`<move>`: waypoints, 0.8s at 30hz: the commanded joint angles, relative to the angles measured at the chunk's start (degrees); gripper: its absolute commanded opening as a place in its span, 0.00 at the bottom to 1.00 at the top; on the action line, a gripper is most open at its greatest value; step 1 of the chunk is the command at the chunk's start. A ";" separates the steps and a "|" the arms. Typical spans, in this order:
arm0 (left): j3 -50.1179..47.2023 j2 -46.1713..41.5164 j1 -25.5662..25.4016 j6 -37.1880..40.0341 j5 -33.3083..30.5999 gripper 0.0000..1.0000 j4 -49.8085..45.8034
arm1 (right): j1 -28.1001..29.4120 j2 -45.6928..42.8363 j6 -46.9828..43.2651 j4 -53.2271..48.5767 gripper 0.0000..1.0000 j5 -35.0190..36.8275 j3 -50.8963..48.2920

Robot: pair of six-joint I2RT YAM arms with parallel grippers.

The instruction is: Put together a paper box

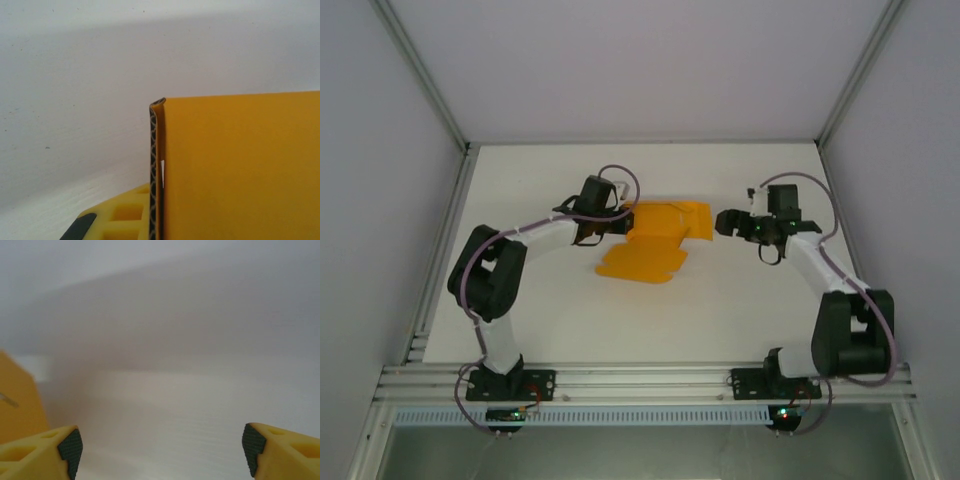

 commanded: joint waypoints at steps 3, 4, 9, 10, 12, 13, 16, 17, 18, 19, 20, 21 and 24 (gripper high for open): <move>0.23 -1.49 0.16 0.91 -1.28 0.00 -0.07 | 3.35 2.19 -3.53 2.75 0.76 -17.40 4.68; 0.43 -1.36 0.13 0.95 -1.67 0.00 -0.46 | 4.14 2.20 -4.48 2.10 0.74 -18.99 4.76; 1.34 -0.23 0.09 0.99 -3.36 0.00 -1.77 | 8.44 3.44 -5.69 1.31 0.63 -21.32 4.86; 1.58 -0.02 0.09 0.95 -3.52 0.00 -2.18 | 9.47 3.96 -5.80 1.52 0.60 -21.23 5.03; 1.86 0.17 0.10 0.84 -3.47 0.00 -2.50 | 11.33 5.52 -6.21 2.32 0.57 -21.76 5.71; 1.79 0.18 0.05 0.80 -3.34 0.00 -2.42 | 12.14 6.55 -6.12 2.47 0.56 -22.06 6.39; 1.85 0.09 -0.03 0.57 -3.62 0.00 -2.31 | 14.03 9.83 -5.61 3.59 0.54 -23.52 8.41; 1.86 -0.02 -0.03 0.47 -3.82 0.00 -2.43 | 14.60 10.80 -5.30 3.98 0.54 -23.95 9.12; 1.72 -0.09 -0.03 0.24 -3.97 0.00 -2.50 | 14.90 11.64 -4.89 4.41 0.54 -23.93 9.63; 1.65 -0.17 -0.05 0.22 -4.00 0.00 -2.49 | 15.30 12.35 -4.70 4.66 0.54 -24.00 10.05; 1.61 -0.29 -0.06 0.01 -4.05 0.00 -2.41 | 15.75 13.11 -4.52 5.12 0.54 -24.04 10.38; 1.49 -0.39 0.02 -0.05 -4.14 0.00 -2.47 | 16.10 13.64 -4.25 5.76 0.54 -24.11 10.60; 1.36 -0.27 0.01 -0.02 -5.97 0.00 -3.09 | 17.23 14.93 -3.98 6.25 0.55 -23.82 11.10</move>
